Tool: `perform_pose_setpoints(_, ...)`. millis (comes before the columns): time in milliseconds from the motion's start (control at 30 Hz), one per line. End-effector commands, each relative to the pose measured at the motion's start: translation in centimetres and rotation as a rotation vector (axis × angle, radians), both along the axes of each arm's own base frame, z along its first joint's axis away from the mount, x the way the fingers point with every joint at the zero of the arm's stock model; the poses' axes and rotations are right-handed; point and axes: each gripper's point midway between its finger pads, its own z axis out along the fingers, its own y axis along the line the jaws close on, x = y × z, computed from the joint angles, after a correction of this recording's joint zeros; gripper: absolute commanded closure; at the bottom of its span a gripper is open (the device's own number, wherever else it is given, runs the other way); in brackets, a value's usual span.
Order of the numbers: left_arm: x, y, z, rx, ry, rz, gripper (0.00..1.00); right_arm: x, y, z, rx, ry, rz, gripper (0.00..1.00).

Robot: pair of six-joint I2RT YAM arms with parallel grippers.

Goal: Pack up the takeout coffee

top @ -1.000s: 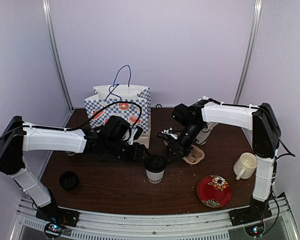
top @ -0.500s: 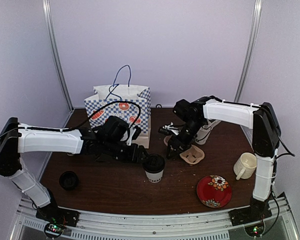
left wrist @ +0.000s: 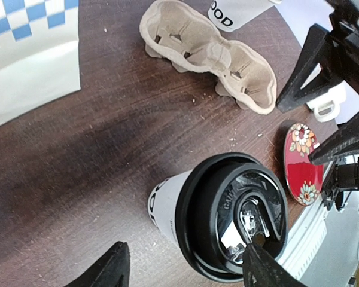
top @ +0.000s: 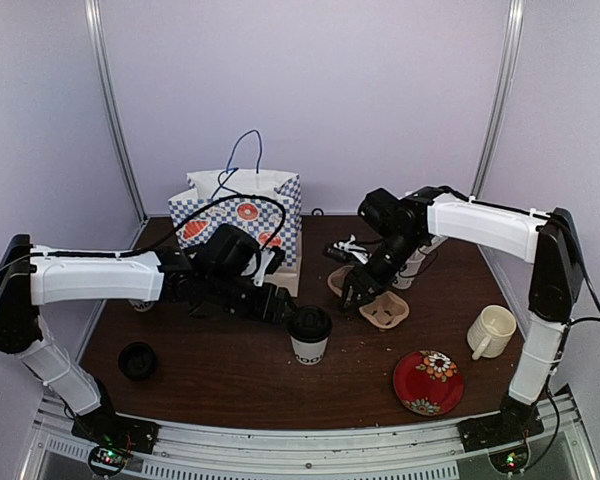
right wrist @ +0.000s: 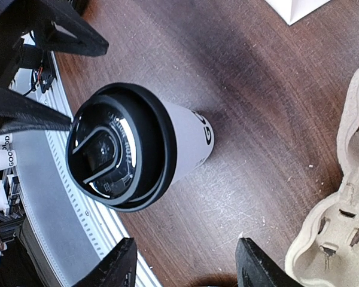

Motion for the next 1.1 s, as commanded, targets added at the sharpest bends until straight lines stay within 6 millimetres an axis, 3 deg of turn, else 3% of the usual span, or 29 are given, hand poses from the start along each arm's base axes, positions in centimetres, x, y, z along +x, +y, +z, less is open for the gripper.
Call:
perform_pose_setpoints(0, 0.8, -0.3, 2.4, 0.005, -0.086, -0.024, 0.34, -0.8, 0.0, 0.3, 0.048, -0.004, 0.019, 0.41)
perform_pose_setpoints(133, 1.2, -0.4, 2.7, 0.006, -0.104, -0.034, 0.36, -1.7, 0.5, 0.3, 0.11, 0.034, 0.014, 0.42)
perform_pose_setpoints(300, 2.6, -1.2, 3.2, -0.028, -0.115, -0.034, 0.36, -2.8, 1.3, -0.5, 0.148, 0.092, 0.011, 0.35)
perform_pose_setpoints(633, 3.1, -2.1, 2.2, -0.033, -0.082, -0.048, 0.4, -2.7, 2.6, -1.2, 0.155, 0.156, 0.032, 0.47)
perform_pose_setpoints(733, 2.9, -1.4, 2.0, -0.012, -0.073, -0.028, 0.4, -2.5, 2.7, -1.2, 0.156, 0.156, 0.032, 0.47)
perform_pose_setpoints(900, 2.1, 1.5, 2.8, -0.008, -0.036, 0.095, 0.41, -2.7, 2.6, -0.9, 0.158, 0.152, 0.035, 0.48)
perform_pose_setpoints(1000, 1.1, 3.6, 2.9, -0.019, 0.002, 0.18, 0.46, -2.7, 2.5, -0.7, 0.163, 0.151, 0.035, 0.48)
perform_pose_setpoints(1067, 0.3, 3.7, 2.2, -0.05, 0.054, 0.185, 0.51, -2.5, 2.4, -0.6, 0.166, 0.149, 0.029, 0.49)
